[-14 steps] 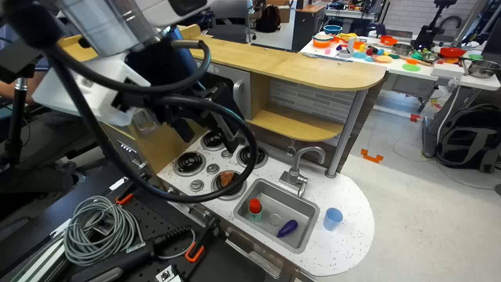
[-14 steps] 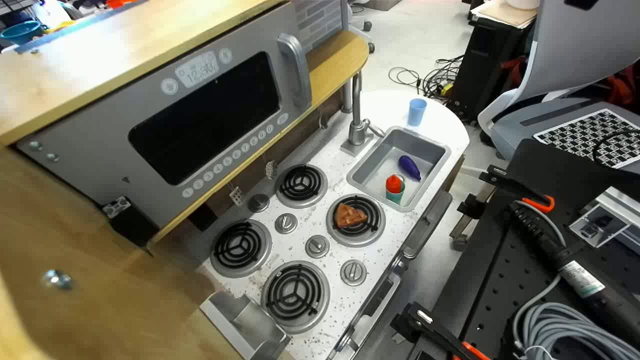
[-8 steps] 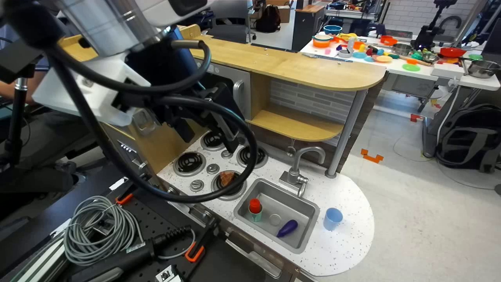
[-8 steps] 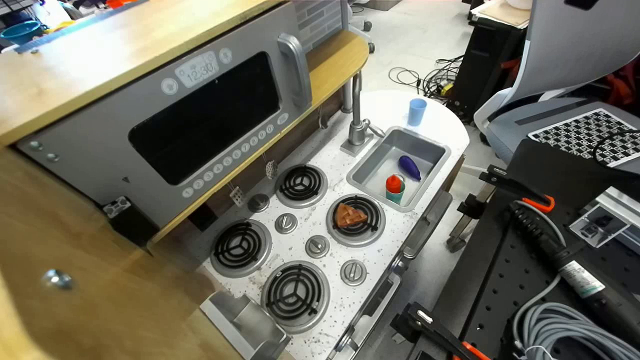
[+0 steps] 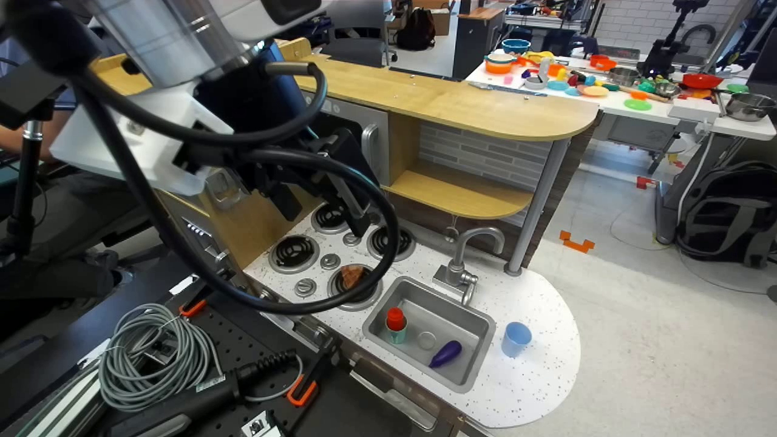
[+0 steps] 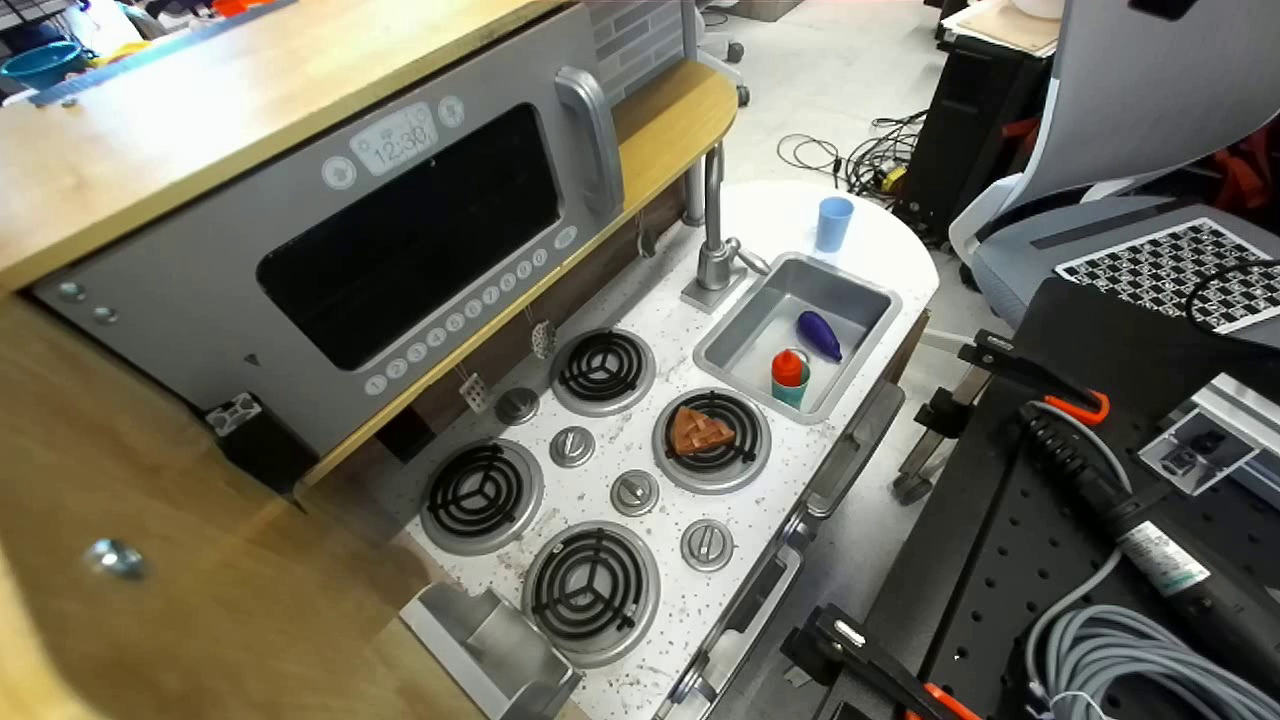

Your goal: Get the brown object from the stove and move it to the right end of the sink

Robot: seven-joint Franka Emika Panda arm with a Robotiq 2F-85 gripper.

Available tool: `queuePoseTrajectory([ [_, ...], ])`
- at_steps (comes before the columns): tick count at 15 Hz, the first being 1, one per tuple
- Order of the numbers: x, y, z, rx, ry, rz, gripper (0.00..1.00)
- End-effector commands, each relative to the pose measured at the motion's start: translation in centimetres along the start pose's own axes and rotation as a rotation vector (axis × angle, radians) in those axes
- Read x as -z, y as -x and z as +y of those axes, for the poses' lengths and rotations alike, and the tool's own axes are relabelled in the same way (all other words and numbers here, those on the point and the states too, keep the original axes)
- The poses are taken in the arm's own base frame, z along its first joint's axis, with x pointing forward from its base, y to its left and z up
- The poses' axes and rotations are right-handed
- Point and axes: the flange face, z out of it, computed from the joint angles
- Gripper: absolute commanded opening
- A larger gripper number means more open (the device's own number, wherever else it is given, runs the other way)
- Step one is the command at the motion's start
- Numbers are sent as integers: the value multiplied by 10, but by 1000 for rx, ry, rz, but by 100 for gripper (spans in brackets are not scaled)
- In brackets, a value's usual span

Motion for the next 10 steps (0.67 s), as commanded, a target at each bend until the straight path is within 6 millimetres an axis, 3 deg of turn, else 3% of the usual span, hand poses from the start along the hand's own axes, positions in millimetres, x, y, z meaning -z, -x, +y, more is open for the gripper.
queuePoseTrajectory([
  [1, 1, 0, 0, 0, -1, -1, 100],
  [8, 1, 0, 0, 0, -1, -1, 100],
  [10, -10, -2, -1, 5, -25, -8, 100],
])
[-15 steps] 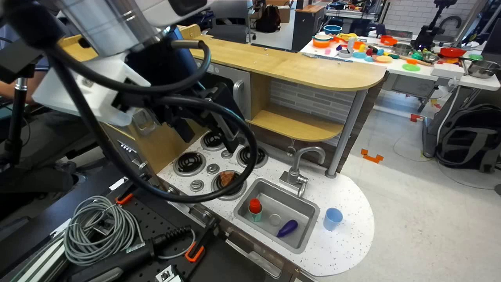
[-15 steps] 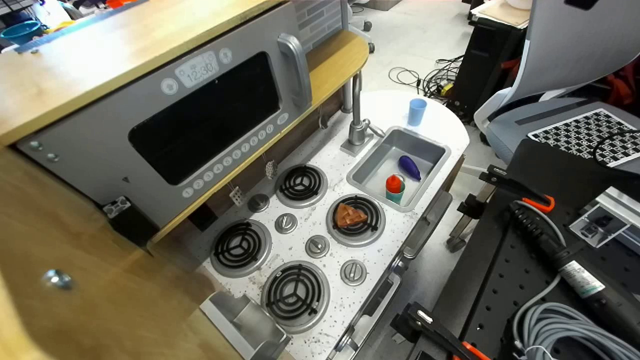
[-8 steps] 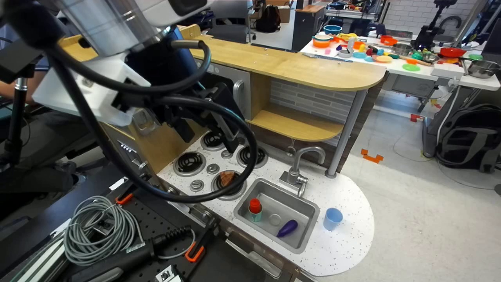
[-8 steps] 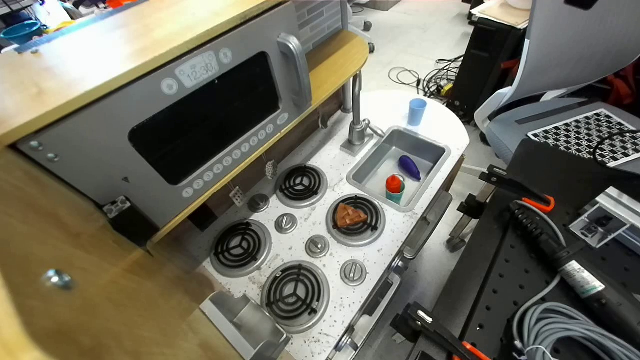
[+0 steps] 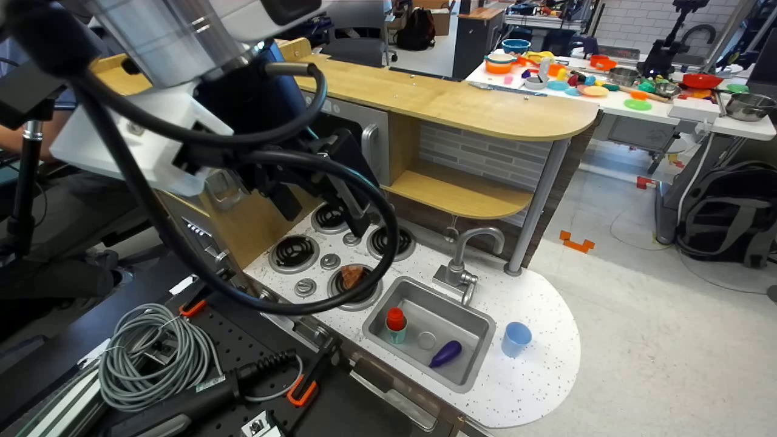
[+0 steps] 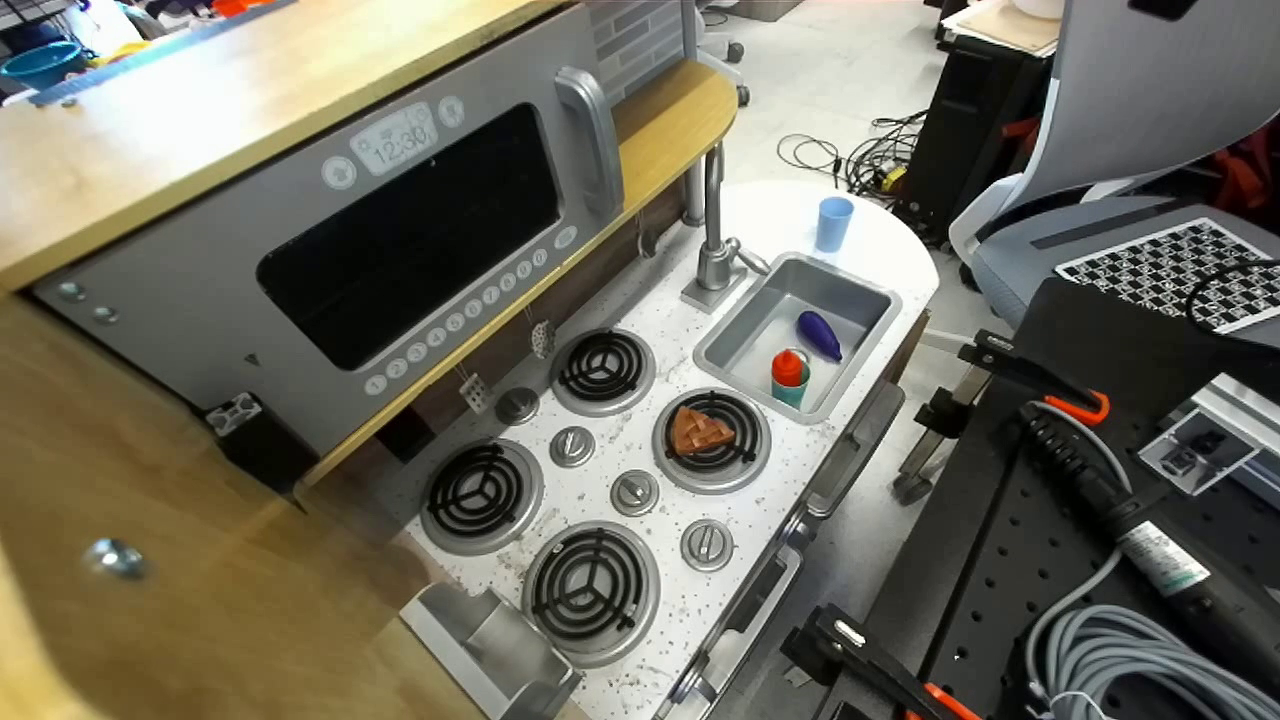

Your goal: Get the brown object from the stove and move it to the right end of the sink

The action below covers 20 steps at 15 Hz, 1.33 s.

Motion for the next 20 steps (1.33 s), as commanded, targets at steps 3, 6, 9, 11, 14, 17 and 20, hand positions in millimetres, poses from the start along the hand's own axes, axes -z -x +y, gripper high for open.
queuePoseTrajectory([
  [3, -46, -1, -1, 6, -69, -60, 100],
  [6, -95, 0, -4, -36, -148, -92, 100],
  [9, -151, 0, -16, -43, -237, -109, 100],
  [11, -172, -1, -28, -35, -283, -117, 100],
  [14, -188, -21, -49, 2, -385, -130, 100],
  [17, -227, -46, -67, 61, -441, -103, 100],
  [20, -276, -60, -81, 116, -481, -104, 100],
])
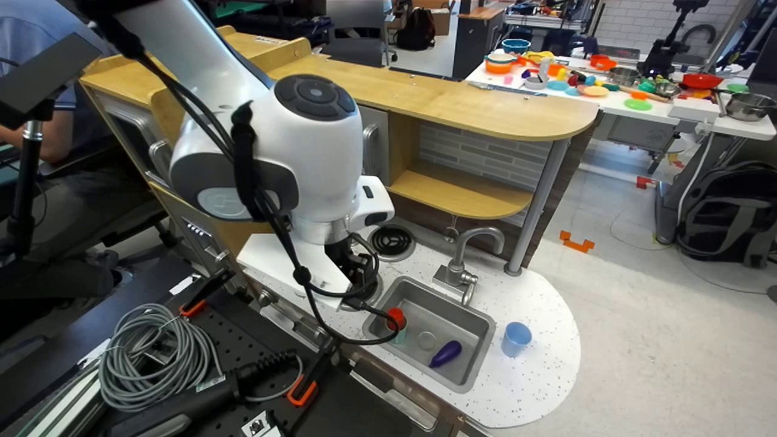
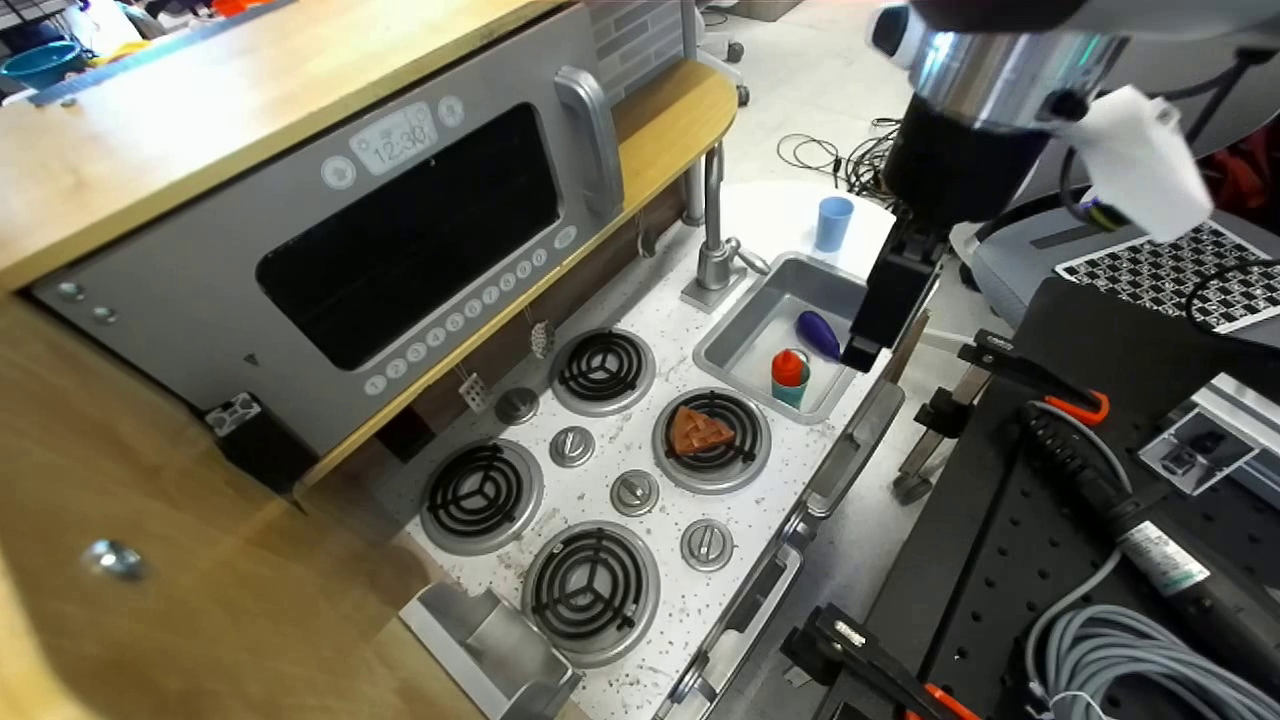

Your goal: Get the brown object from the stove and move it to the right end of the sink

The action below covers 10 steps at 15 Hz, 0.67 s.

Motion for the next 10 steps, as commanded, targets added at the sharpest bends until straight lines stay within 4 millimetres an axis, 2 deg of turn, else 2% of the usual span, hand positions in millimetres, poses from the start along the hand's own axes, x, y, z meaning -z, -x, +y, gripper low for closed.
queuePoseTrajectory([
  [1, -69, -26, 20, 63, -53, -42, 100],
  [4, -127, -42, 33, 124, -41, -78, 100],
  [6, -162, -60, 41, 157, -42, -80, 100],
  [8, -185, -79, 42, 212, -23, -75, 100],
  [10, -198, -94, 41, 259, -10, -64, 100],
])
